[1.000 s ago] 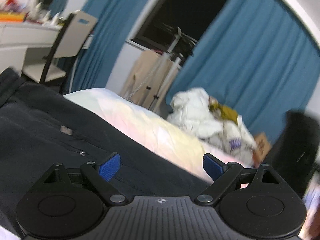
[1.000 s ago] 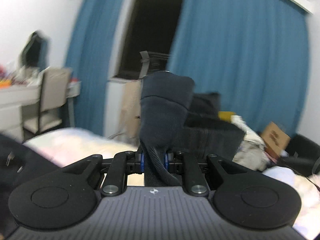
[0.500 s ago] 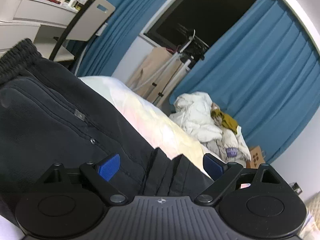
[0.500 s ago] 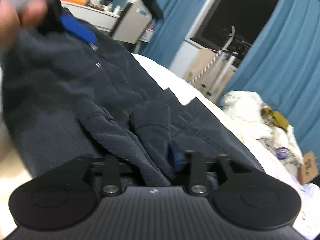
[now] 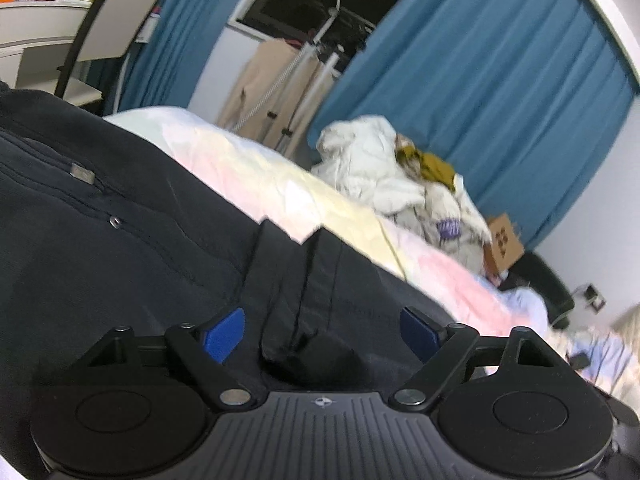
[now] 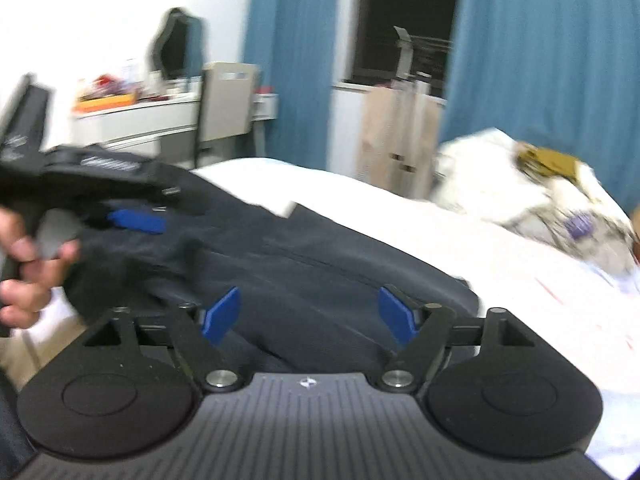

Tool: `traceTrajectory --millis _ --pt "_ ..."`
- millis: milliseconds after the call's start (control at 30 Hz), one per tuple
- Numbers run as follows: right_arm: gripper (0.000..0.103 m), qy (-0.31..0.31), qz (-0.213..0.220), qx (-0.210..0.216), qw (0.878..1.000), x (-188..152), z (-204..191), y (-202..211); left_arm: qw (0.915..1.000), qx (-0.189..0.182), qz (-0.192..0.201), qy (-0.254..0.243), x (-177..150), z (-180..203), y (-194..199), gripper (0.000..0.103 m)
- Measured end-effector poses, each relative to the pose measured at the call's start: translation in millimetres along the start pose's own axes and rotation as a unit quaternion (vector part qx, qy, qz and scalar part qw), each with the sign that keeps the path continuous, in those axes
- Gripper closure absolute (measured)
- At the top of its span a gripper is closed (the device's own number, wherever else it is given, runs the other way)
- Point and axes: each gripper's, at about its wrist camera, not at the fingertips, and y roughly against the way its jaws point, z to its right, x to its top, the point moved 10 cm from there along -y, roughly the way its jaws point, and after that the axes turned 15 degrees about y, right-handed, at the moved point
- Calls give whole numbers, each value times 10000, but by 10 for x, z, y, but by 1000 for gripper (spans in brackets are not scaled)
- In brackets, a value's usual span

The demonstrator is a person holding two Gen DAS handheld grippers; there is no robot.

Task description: Fold clothes

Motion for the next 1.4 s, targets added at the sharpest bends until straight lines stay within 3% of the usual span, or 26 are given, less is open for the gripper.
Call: traceTrajectory --millis 67,167,333,400,500,533,567,667,800,933,967,1067,1167,1233,1400 --pt "16 -334 -245 26 9991 -229 125 -86 10000 46 -76 -20 -62 -6 -82 21" --pt "13 -458 -670 16 9967 -517 160 -270 9998 133 -167 -51 -145 -24 -201 26" --pt "10 58 -708 -186 9973 -602 26 -342 9994 286 -165 -138 -217 -59 -340 27" --pt "19 253 -578 -277 9976 -572 8 -308 9995 278 -122 -112 -206 -64 -359 27" --pt "54 696 -479 -507 9951 -539 -23 -315 9997 161 -48 171 -180 -88 -362 27" --pt "73 824 -423 -562 9941 -524 -38 -313 9995 82 -38 315 -166 -98 -354 27" --pt "82 910 -337 -582 9936 -484 -42 -323 9989 3 -29 459 -153 -108 -345 27" --pt "93 1174 -204 -654 9907 -382 -82 -294 9958 -244 -33 881 -114 -133 -325 24" --pt "94 1554 -139 -697 9853 -347 -204 -214 9909 -374 -119 1290 -95 -184 -368 23" --pt "94 1742 -231 -696 9820 -372 -248 -252 9926 -129 -226 1187 -152 -200 -465 44" --pt "94 1675 -281 -680 9831 -384 -232 -279 9942 -13 -264 1043 -183 -191 -488 53" --pt "93 1566 -393 -662 9847 -418 -218 -337 9984 425 -218 303 -284 -124 -520 66" --pt "91 1521 -441 -669 9851 -447 -224 -368 9981 565 7 -231 -302 -16 -482 80" --pt "90 1521 -413 -730 9848 -452 -222 -372 9973 639 130 -329 -291 15 -426 92" --pt "89 1714 -156 -984 9802 -385 -215 -363 9978 376 531 -148 -188 107 -186 92"
